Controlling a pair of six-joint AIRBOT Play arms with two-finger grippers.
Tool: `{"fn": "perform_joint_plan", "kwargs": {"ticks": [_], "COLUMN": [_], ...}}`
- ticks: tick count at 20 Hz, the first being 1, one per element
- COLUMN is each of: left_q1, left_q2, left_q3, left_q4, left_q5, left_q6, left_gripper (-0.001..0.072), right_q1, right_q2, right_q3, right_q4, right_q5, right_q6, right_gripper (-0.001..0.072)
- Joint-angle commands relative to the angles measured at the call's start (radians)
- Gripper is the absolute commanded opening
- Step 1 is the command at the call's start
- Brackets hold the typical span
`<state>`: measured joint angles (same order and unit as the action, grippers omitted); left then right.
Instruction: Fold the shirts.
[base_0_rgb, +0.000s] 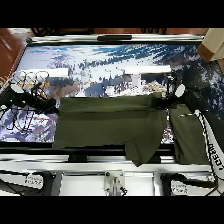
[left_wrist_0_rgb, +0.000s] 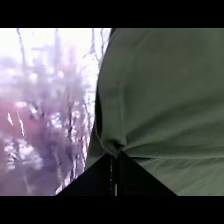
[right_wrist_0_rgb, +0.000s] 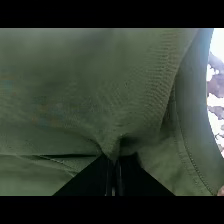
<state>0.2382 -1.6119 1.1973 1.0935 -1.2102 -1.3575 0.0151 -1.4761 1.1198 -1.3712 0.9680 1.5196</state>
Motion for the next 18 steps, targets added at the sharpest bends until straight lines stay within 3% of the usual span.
{"fn": "perform_joint_plan", "kwargs": {"ticks": [1, 3, 4, 5, 6, 9, 12, 14, 15, 18], "left_q1": [0.001, 0.002, 0.005, 0.008, 0.015, 0.067, 0.134, 0.169, 0.192, 0.243], "left_q2": [-0.001, -0.001, -0.001, 0.000, 0.002, 0.041, 0.127, 0.225, 0.274, 0.368], "left_q3": [-0.047, -0.046, -0.045, -0.038, -0.022, 0.021, -0.046, -0.203, -0.291, -0.460], "left_q4": [0.006, -0.004, -0.027, -0.035, -0.035, -0.034, 0.021, 0.056, 0.055, 0.051], "left_q5": [-0.002, -0.002, -0.005, -0.020, -0.052, -0.179, -0.286, -0.259, -0.228, -0.195], "left_q6": [-0.019, -0.019, -0.019, -0.019, -0.019, -0.003, 0.025, 0.074, 0.083, 0.150], "left_gripper": [0.0028, 0.0032, 0.0150, 0.0387, 0.0463, 0.0463, 0.0466, 0.0477, 0.0533, 0.0535], "right_q1": [-0.001, -0.001, -0.001, -0.001, -0.001, -0.009, -0.103, -0.177, -0.206, -0.238], "right_q2": [-0.012, -0.015, -0.014, -0.012, -0.003, 0.072, 0.153, 0.219, 0.258, 0.357], "right_q3": [0.000, 0.000, 0.000, 0.002, 0.003, 0.003, -0.011, -0.064, -0.102, -0.183], "right_q4": [-0.014, 0.000, 0.010, 0.019, 0.015, -0.103, -0.056, -0.005, 0.005, 0.003], "right_q5": [0.039, 0.056, 0.065, 0.094, 0.138, 0.323, 0.499, 0.552, 0.552, 0.572], "right_q6": [0.047, 0.051, 0.051, 0.046, 0.033, 0.006, -0.073, -0.105, -0.108, -0.161], "right_gripper": [0.0081, 0.0108, 0.0215, 0.0460, 0.0487, 0.0487, 0.0487, 0.0487, 0.0487, 0.0487]}}
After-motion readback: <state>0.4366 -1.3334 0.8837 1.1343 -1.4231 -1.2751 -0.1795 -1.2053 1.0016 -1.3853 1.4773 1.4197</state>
